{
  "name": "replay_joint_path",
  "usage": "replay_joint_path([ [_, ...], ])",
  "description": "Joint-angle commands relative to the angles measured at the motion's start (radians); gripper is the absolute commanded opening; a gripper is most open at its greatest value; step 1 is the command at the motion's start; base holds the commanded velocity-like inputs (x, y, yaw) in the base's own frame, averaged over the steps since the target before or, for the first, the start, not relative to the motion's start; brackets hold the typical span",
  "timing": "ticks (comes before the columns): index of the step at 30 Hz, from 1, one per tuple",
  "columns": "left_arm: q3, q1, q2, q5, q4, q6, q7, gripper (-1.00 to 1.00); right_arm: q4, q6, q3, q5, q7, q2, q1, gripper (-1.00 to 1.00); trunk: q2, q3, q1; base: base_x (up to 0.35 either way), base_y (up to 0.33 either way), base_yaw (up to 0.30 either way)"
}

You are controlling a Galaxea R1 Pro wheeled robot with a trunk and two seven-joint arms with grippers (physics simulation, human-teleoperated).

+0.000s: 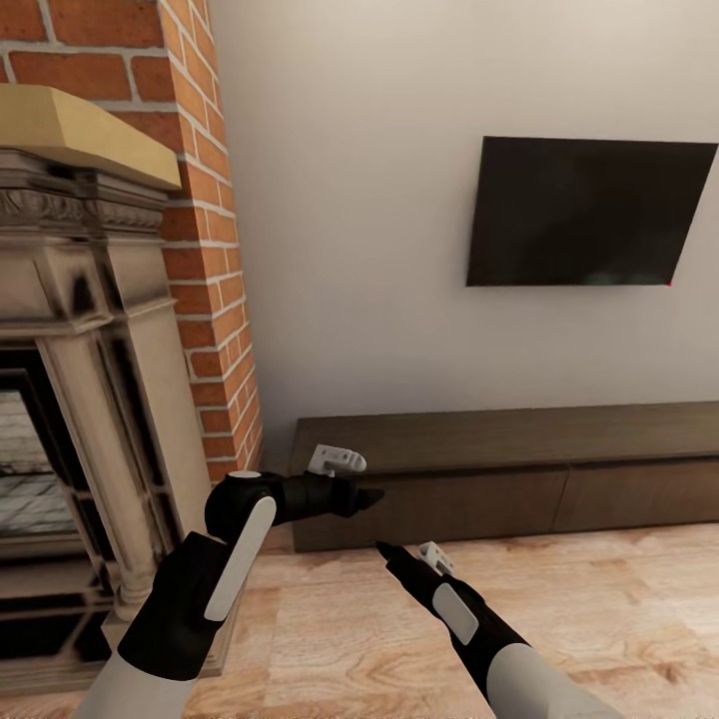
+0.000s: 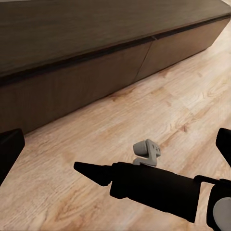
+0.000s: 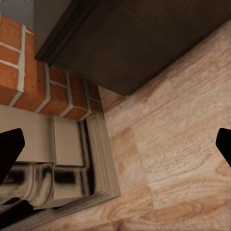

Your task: Place each of the two pumpkins and all three candles from the living room inside a cabinet in the living room (use any cabinet), then make sure every cabinet is closed, and position the cauldron so it is next to a table in the living room.

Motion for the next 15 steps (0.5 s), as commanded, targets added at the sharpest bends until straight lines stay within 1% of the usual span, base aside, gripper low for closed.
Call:
replay_joint_path([
  [1, 0.001, -0.001, 0.0, -0.009, 0.0, 0.004, -0.01, 1.0, -0.001, 0.003, 0.003, -0.011, 0.0, -0.002, 0.0, 1.0, 0.007, 0.001, -0.004, 0.0, 0.0, 0.0],
  [8, 0.001, -0.001, 0.0, -0.006, 0.0, 0.004, -0.01, 1.0, 0.0, 0.003, 0.003, -0.043, 0.001, -0.01, 0.0, 1.0, 0.056, 0.012, -0.031, 0.0, 0.0, 0.0],
  [15, 0.001, -0.001, 0.0, -0.006, 0.0, 0.004, -0.01, 1.0, 0.001, 0.005, 0.003, -0.051, 0.0, -0.012, 0.0, 1.0, 0.056, 0.0, -0.031, 0.0, 0.0, 0.0],
])
